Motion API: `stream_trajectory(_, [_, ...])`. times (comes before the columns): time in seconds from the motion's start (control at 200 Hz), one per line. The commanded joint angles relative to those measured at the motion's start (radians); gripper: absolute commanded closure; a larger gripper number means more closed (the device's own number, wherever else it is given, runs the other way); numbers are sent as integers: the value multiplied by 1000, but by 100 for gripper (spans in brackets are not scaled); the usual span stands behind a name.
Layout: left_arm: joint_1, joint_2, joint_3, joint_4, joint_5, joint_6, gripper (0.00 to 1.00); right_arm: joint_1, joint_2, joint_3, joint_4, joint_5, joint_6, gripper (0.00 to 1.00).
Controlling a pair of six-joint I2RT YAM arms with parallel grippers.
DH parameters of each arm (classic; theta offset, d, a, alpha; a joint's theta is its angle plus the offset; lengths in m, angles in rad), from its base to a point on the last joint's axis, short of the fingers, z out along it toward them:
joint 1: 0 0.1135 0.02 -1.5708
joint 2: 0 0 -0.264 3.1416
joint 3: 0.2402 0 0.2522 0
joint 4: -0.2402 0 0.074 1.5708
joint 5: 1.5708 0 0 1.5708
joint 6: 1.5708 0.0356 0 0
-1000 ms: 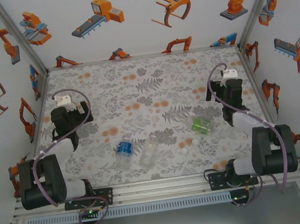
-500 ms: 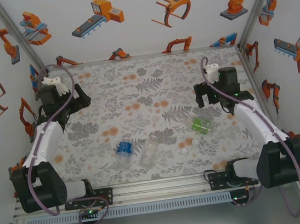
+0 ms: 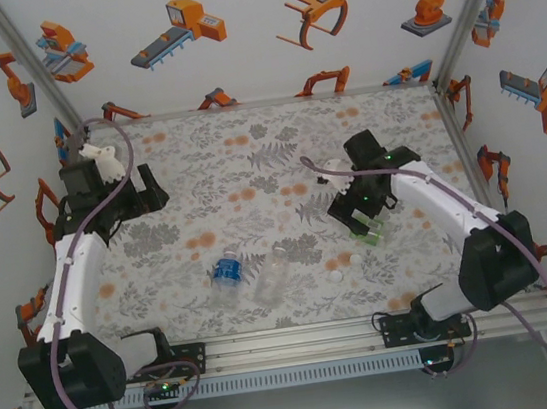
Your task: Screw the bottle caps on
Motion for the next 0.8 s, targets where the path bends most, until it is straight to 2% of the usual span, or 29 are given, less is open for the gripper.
stream_trajectory(0.0, [3, -27, -36, 22, -28, 20, 3, 29, 52, 52, -68, 58, -36, 10])
stream_trajectory(0.37, [4, -35, -26, 9, -42, 19, 3, 67, 289, 118, -102, 132, 1, 22])
stream_trajectory(0.556, [5, -37, -26, 16, 5, 16, 3, 68, 353, 112, -69, 162, 10, 27])
stream_trajectory(0.796, [6, -21, -18, 35, -59, -51, 3, 70, 404, 107, -57, 167, 27, 39])
